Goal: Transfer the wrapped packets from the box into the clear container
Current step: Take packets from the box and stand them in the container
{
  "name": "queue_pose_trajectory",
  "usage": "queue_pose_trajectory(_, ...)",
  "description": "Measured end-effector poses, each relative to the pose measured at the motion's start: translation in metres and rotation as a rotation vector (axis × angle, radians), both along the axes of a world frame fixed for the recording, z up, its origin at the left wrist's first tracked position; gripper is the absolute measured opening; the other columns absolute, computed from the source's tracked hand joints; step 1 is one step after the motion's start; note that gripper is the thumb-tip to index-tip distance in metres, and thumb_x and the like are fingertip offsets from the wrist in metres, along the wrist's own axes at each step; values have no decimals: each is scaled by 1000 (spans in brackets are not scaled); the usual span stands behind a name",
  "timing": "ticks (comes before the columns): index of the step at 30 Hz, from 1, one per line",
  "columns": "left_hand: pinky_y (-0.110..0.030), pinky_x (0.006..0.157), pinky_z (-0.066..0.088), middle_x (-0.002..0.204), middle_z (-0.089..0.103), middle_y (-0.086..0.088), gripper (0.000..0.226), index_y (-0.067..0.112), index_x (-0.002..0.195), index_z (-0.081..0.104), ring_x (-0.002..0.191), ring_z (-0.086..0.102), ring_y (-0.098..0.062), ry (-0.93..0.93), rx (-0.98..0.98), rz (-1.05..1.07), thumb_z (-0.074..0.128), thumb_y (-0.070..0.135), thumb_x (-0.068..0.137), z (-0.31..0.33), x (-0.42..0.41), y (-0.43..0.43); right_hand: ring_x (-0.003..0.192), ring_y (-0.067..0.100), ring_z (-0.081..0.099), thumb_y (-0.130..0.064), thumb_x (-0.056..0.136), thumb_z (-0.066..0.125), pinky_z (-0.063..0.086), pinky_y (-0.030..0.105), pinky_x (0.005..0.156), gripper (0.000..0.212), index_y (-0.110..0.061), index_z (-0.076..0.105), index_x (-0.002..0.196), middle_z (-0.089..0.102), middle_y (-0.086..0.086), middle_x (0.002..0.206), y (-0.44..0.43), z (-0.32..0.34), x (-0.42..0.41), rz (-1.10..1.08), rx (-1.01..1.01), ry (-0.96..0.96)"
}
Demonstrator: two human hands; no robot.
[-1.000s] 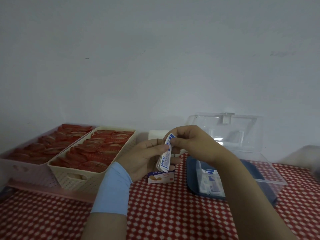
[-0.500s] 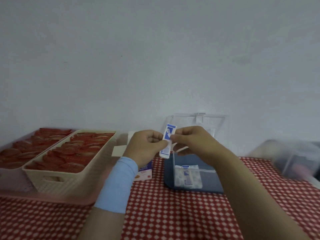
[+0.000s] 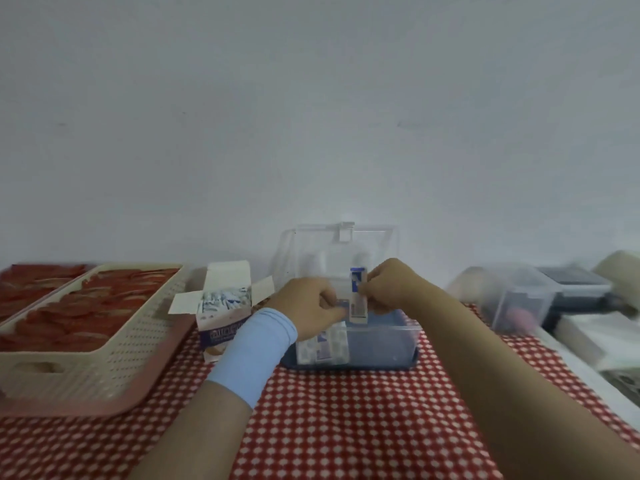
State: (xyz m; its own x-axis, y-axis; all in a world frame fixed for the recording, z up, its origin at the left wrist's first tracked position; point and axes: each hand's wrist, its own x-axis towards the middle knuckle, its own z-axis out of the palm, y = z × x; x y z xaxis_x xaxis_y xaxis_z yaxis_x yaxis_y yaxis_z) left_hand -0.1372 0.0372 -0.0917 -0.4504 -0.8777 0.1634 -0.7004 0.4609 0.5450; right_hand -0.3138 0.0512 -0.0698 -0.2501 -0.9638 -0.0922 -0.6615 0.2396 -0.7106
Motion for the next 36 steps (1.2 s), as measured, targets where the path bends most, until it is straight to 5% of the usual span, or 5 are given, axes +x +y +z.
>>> queue_pose_trajectory(12,-28,61,50,78,63,2,31,23,81,61,68,59,-16,-770,-29,-223,65,54,81,-14,-18,-6,67,16,60,-15,95,64,49,24,58,25,-2,67,116,64,7,85,-18,-20,9,148,485,449)
queue_pose_trajectory(22,-27,61,45,74,57,2,26,21,89,58,65,55,-15,-762,-63,-207,54,47,94,-18,-19,-4,86,16,66,-24,91,71,54,29,84,29,-8,70,115,69,5,102,-28,-25,8,128,551,491)
queue_pose_trajectory(27,-28,68,49,81,61,-1,23,20,91,58,72,60,-18,-744,-54,-206,55,43,93,-17,-18,-2,63,18,63,-7,93,64,50,27,52,17,-1,65,109,65,10,82,-23,-24,9,73,476,312)
queue_pose_trajectory(32,-27,67,47,84,63,0,20,26,76,58,73,58,-17,-640,-8,-228,59,42,89,-12,-13,0,98,29,72,-7,94,61,58,38,92,20,2,70,110,72,19,113,-24,-14,7,55,443,344)
queue_pose_trajectory(36,-30,92,47,125,62,5,38,26,121,68,109,59,-17,-362,-26,-231,60,41,87,10,11,-2,61,27,65,-7,101,47,62,38,74,24,3,61,84,69,17,79,-23,13,14,-50,327,153)
